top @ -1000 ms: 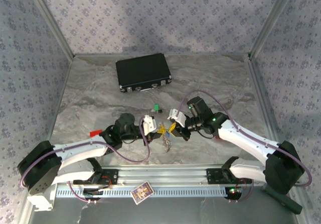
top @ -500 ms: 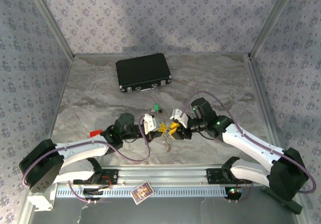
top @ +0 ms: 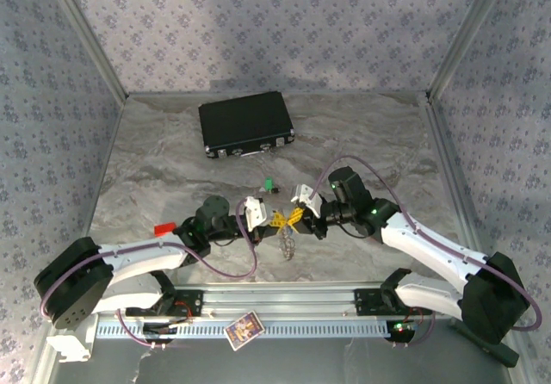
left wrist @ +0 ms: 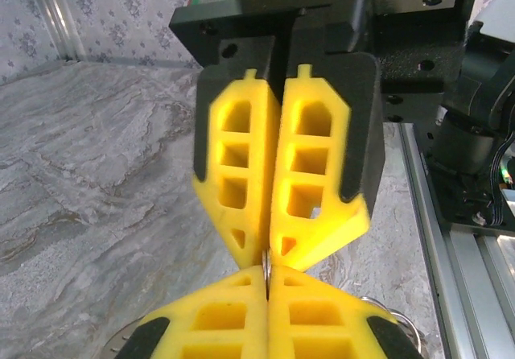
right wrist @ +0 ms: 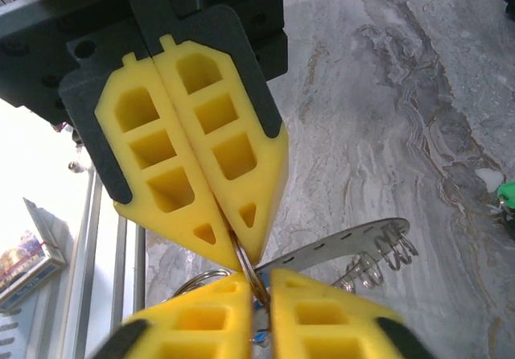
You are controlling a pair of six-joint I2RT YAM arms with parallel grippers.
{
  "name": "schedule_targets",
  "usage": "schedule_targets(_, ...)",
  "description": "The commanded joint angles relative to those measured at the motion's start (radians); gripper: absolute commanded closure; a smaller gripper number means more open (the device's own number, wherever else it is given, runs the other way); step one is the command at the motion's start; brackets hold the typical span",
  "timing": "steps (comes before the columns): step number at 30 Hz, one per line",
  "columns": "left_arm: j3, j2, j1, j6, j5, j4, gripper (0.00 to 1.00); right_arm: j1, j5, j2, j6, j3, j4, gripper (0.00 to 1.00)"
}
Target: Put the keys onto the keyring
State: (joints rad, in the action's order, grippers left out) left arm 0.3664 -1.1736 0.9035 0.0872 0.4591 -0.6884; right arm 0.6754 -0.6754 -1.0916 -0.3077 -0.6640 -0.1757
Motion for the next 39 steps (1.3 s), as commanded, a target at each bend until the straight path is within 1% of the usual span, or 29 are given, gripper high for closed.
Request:
schedule_targets(1, -0.005, 0.003, 0.003, -0.016, 0.029, -0.089, 1.00, -0.007, -0.028, 0.011, 0.005, 0.001, 0.010, 1.00)
schedule_targets(2, -0.002, 0.003, 0.003, -0.019, 0.018, -0.081, 0.98, -0.006, -0.026, 0.010, 0.003, -0.003, 0.010, 1.00)
schedule_targets(4, 0.017, 0.007, 0.003, -0.008, -0.004, -0.020, 0.85, -0.006, -0.017, 0.008, -0.005, -0.017, 0.002, 1.00)
schedule_targets(5, 0.026, 0.013, 0.003, 0.004, -0.009, 0.019, 0.82, -0.004, -0.005, 0.004, -0.010, -0.029, -0.007, 1.00)
schedule_targets(7, 0.043, 0.032, 0.003, 0.035, -0.018, 0.104, 0.77, -0.003, 0.001, -0.012, -0.052, -0.079, -0.083, 1.00)
schedule_targets(9, 0.050, 0.055, 0.003, 0.059, -0.023, 0.162, 0.75, 0.005, 0.025, -0.030, -0.095, -0.122, -0.162, 1.00)
schedule_targets(13, 0.069, 0.087, 0.003, 0.101, -0.028, 0.257, 0.76, 0.036, 0.081, -0.062, -0.175, -0.195, -0.280, 1.00)
schedule_targets(20, 0.066, 0.095, 0.002, 0.100, -0.022, 0.249, 0.79, 0.068, 0.127, -0.130, -0.274, -0.285, -0.405, 1.00)
schedule_targets(26, 0.066, 0.089, 0.002, 0.098, 0.005, 0.235, 0.88, 0.091, 0.113, -0.161, -0.300, -0.322, -0.445, 1.00)
schedule_targets(30, 0.065, 0.082, 0.002, 0.100, 0.018, 0.223, 0.94, 0.093, 0.078, -0.159, -0.293, -0.310, -0.430, 1.00)
schedule_targets(31, 0.065, 0.079, 0.002, 0.097, 0.023, 0.220, 0.97, 0.090, 0.069, -0.151, -0.285, -0.298, -0.392, 1.00)
schedule_targets(32, 0.065, 0.076, 0.002, 0.095, 0.027, 0.218, 0.99, 0.085, 0.062, -0.142, -0.274, -0.285, -0.370, 0.97)
schedule_targets(34, 0.058, 0.072, 0.002, 0.085, 0.030, 0.195, 1.00, 0.061, 0.038, -0.105, -0.234, -0.233, -0.297, 0.79)
schedule_targets(35, 0.051, 0.070, 0.002, 0.076, 0.030, 0.173, 1.00, 0.043, 0.021, -0.084, -0.208, -0.204, -0.254, 0.75)
schedule_targets(37, 0.018, 0.054, 0.001, 0.028, 0.026, 0.082, 1.00, -0.006, -0.037, -0.039, -0.136, -0.126, -0.139, 0.70)
schedule_targets(39, -0.009, 0.024, 0.000, -0.028, 0.024, -0.029, 1.00, -0.034, -0.074, -0.011, -0.065, -0.064, -0.037, 0.67)
